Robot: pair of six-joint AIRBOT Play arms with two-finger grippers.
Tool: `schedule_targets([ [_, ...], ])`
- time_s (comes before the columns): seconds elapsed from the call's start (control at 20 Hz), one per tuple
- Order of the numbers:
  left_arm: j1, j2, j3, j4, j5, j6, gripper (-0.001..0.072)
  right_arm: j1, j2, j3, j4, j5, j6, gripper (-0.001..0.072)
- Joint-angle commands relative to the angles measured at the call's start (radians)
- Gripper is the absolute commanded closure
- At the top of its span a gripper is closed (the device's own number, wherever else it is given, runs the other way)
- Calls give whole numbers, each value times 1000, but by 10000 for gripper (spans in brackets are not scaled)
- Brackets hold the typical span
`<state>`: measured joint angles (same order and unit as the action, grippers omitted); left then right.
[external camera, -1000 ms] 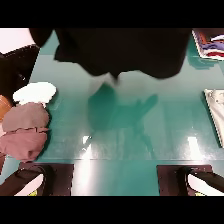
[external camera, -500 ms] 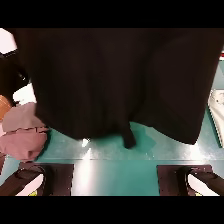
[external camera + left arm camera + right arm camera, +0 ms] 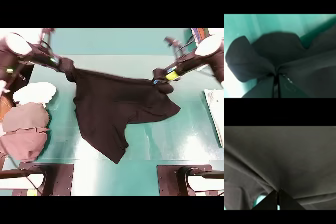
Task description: Fold the shirts.
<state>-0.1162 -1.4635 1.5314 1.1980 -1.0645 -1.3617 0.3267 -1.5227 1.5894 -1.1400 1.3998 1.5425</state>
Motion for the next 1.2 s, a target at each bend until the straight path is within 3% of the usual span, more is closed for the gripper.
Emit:
schedule_targets([
  [0.0, 1, -130, -25, 0, 152, -14, 680, 12, -134, 21, 49, -87, -26, 689],
  [0.05, 1, -132, -25, 0, 180, -27, 680, 11, -157, 58, 49, -91, -30, 624],
  [0.1, 1, -131, -20, 0, 188, -27, 664, 9, -178, 101, 49, -87, -31, 345],
  [0.15, 1, -131, -8, 0, 176, -28, 412, 7, -191, 142, 49, -79, -31, 236],
  [0.2, 8, -131, 13, 0, 143, -44, 173, -2, -198, 177, 50, -68, -35, 237],
  [0.25, 22, -131, 46, -1, 71, -67, 143, -9, -196, 205, 51, -48, -44, 240],
  [0.4, 94, -82, 76, 0, -145, -78, 145, -63, -137, 176, 113, 61, -109, 242],
  [0.5, 124, 0, -11, 0, -201, -77, 173, -109, -50, 56, 172, 73, -135, 242],
  [0.75, 76, 313, -529, -7, -163, -140, 173, -208, 190, -244, 205, -3, -139, 242],
  [0.9, 7, 473, -849, -112, -73, -195, 173, -237, 282, -336, 206, -59, -139, 242],
  [1.15, -15, 536, -1103, -288, 26, -209, 173, -235, 340, -365, 205, -73, -141, 242],
])
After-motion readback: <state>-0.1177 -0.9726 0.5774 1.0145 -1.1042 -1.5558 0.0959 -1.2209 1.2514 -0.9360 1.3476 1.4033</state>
